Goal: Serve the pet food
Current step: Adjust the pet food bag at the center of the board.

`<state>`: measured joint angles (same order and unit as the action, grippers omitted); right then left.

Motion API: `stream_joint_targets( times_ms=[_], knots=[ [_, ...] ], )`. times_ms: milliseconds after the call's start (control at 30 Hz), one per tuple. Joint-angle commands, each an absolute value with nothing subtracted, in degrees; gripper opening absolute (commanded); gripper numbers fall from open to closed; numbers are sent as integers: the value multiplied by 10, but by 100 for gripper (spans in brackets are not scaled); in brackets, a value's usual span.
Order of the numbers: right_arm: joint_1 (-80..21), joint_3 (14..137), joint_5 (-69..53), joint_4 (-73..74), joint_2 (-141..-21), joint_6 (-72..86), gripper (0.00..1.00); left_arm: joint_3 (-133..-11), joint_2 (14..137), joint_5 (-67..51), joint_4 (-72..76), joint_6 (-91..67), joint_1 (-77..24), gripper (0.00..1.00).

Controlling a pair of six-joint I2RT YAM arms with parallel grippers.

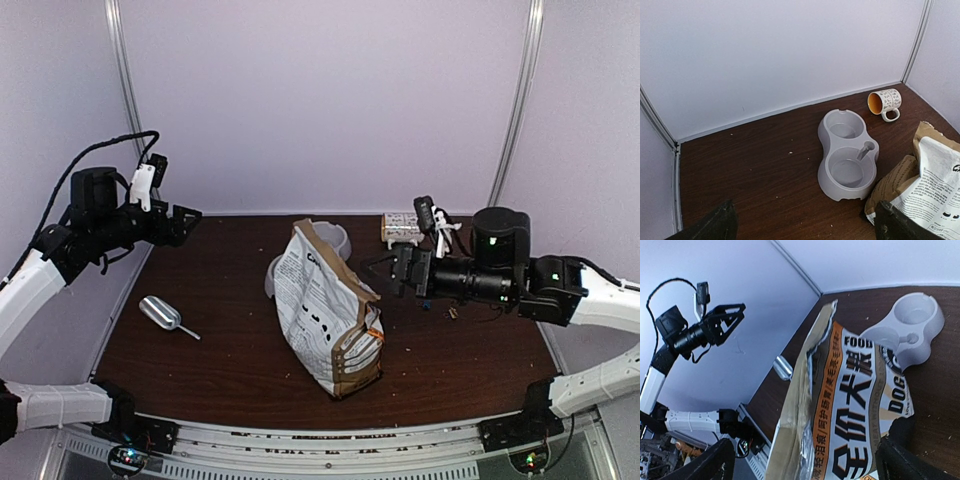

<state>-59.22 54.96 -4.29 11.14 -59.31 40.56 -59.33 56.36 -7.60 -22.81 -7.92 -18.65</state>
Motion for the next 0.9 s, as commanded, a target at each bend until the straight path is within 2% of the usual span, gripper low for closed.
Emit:
stream_joint_targets(
  times_ms=[0,433,567,867],
  knots=[
    [-618,504,-104,14,-597,509,100,-595,563,-74,-218,-84,-188,98],
    [-637,515,-142,-36,-623,539,98,-594,558,-74,-218,-85,-188,98],
    [-644,549,-173,-48,-632,512,98,-594,556,-73,-218,-85,-188,98],
    [-705,669,-199,23,-725,414,97,-595,556,-73,-218,-85,-188,98]
  ],
)
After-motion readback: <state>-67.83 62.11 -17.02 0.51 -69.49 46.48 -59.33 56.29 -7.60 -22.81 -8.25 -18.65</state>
